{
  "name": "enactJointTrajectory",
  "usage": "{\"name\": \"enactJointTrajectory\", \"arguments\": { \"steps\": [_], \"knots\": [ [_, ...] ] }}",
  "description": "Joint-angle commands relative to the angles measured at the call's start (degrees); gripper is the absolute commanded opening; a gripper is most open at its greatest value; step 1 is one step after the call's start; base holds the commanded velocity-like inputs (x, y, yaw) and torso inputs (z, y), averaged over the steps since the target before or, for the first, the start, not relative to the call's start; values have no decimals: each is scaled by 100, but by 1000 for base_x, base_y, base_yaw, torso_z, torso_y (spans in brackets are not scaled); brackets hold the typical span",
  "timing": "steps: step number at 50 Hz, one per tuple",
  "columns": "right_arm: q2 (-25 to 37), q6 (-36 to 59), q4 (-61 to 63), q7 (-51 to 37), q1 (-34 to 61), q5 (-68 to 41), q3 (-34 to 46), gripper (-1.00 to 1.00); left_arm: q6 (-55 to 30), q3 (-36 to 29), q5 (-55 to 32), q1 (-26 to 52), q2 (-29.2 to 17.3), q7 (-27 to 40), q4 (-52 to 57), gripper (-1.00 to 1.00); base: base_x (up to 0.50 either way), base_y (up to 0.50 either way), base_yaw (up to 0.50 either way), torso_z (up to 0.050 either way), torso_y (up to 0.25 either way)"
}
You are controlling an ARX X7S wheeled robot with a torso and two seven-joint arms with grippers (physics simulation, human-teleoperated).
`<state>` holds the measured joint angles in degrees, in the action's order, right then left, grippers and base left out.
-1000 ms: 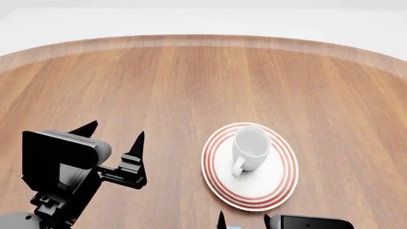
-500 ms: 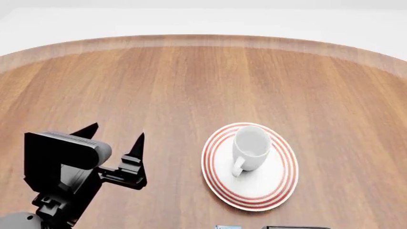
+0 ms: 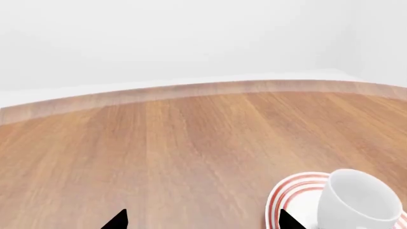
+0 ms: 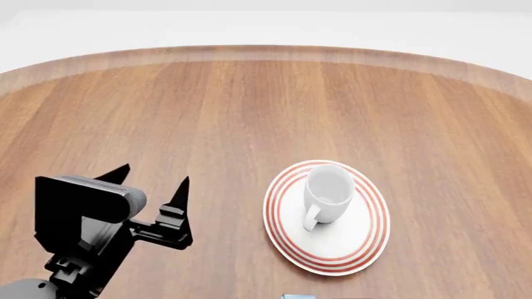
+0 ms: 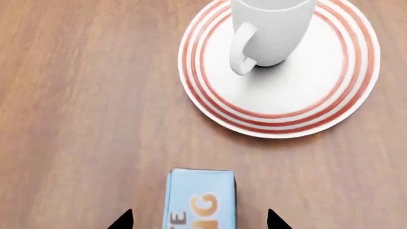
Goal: Pick up the white mug and put it on the plate, and put the chocolate pudding to the right of the plate.
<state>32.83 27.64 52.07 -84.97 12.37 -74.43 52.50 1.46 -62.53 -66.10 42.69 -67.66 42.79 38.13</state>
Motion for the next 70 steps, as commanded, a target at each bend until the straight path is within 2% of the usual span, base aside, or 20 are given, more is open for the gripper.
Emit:
{"name": "enactJointTrajectory", "arguments": {
  "steps": [1,68,69,70],
  "knots": [
    [-138,-71,-267,345,-74,14,-153,100,153,125,73,-98,129,-185,-87,100,0,0,0,0,0],
    [-359,54,-1397,1040,-99,266,130,100,270,107,123,-303,237,-302,-304,100,0,0,0,0,0],
    [-362,82,-1394,1036,-79,270,146,-100,273,108,124,-306,236,-305,-306,100,0,0,0,0,0],
    [-371,147,-1363,1011,-31,256,178,-100,280,108,123,-313,236,-309,-317,100,0,0,0,0,0]
  ]
}}
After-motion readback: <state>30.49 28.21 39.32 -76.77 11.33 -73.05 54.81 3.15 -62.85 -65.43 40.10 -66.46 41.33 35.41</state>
